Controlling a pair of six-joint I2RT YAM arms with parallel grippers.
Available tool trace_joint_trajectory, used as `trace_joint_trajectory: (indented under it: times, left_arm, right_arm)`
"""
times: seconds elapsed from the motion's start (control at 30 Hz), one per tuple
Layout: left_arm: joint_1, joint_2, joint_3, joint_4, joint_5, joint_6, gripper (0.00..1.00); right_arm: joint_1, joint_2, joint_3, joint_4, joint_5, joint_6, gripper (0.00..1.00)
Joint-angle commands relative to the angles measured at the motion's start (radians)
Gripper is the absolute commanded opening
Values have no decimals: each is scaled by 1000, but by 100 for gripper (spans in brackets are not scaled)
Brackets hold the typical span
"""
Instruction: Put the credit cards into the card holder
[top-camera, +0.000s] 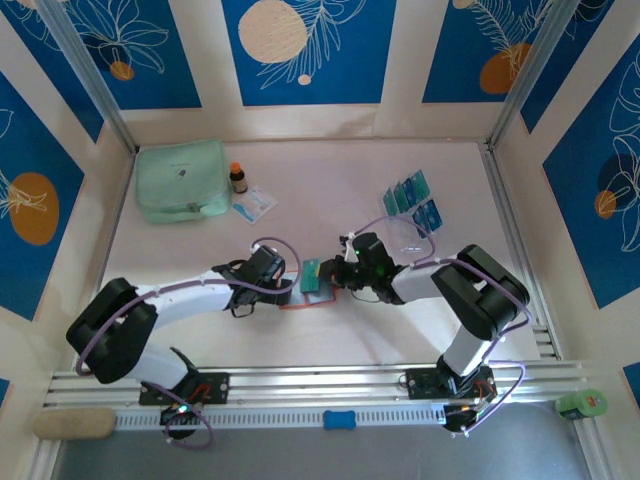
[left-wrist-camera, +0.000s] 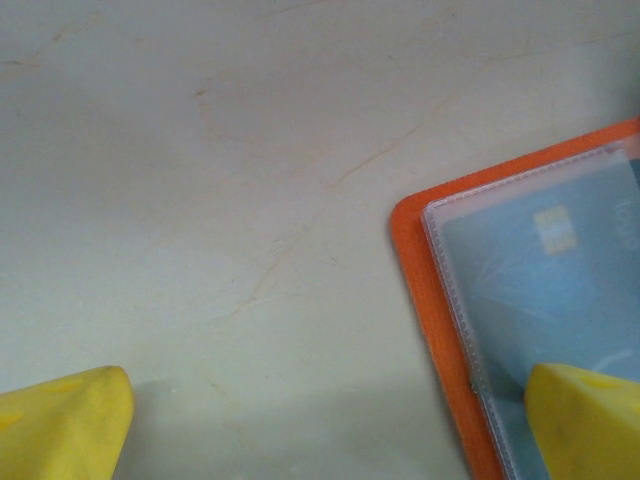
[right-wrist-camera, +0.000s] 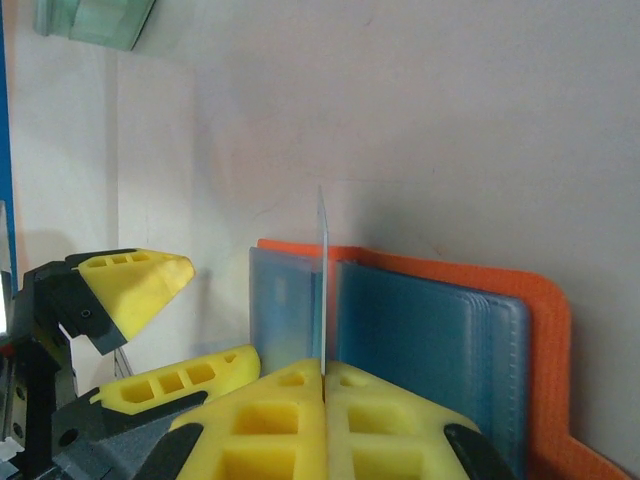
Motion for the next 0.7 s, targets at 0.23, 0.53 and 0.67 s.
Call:
trace_joint_trajectory:
  times: [0.23, 0.53, 0.67]
  left_arm:
    - [9, 12, -7, -10, -13, -9, 100]
    - [10, 10, -9, -8, -14, -8, 100]
    - [10, 10, -9, -8, -15, -9, 100]
  right_arm:
    - [6, 15, -22, 38, -6, 9, 0]
    - [5, 24, -46, 55, 0, 8, 0]
    - [5, 42, -48, 74, -14, 8, 0]
